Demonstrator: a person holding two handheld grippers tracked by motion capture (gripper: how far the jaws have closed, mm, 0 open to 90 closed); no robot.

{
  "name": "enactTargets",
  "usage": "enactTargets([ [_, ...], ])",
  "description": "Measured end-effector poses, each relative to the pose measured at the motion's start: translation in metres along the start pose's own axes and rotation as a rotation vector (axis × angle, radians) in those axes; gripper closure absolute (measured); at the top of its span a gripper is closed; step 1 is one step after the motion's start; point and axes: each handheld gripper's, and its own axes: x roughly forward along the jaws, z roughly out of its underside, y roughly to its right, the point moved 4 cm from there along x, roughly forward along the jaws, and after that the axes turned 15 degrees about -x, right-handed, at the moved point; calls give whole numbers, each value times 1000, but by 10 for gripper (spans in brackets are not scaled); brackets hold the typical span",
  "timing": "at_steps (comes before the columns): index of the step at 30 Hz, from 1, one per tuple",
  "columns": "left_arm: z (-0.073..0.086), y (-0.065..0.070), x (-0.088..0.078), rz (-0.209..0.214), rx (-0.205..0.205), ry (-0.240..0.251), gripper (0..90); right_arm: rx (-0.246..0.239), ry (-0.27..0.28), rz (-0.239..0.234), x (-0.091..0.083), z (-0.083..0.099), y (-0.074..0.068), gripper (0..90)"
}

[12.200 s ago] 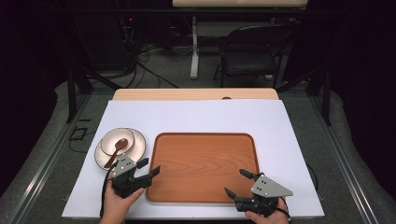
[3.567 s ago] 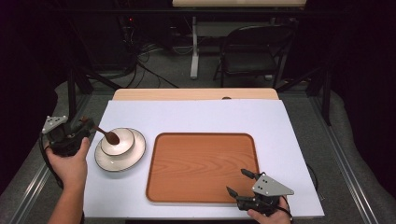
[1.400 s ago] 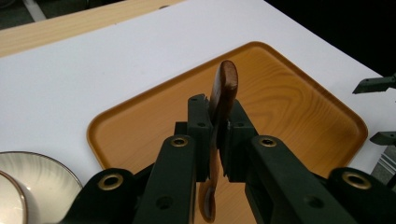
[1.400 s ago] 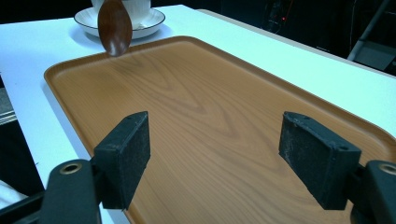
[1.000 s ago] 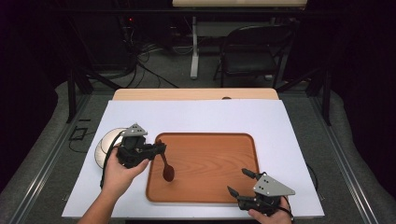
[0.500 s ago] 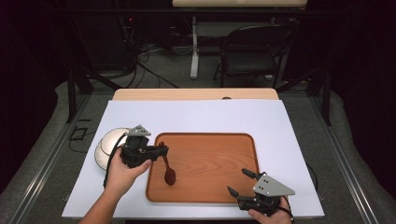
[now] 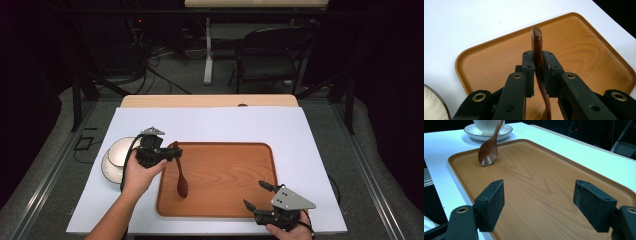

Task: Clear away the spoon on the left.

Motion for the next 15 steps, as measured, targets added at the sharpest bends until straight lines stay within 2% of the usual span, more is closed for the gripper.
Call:
enactTargets([
  [1,0,0,0,0,0,0,804,1,0,0,0,0,0,247],
  [8,-5,-16,21,1,-75,3,797,4,4,0,0,0,0,247],
  [9,-5,-16,21,1,-75,3,795,4,4,0,0,0,0,247],
  [15,-6,-27,36,8,-131,-24,790,3,4,-2,0,0,0,248],
])
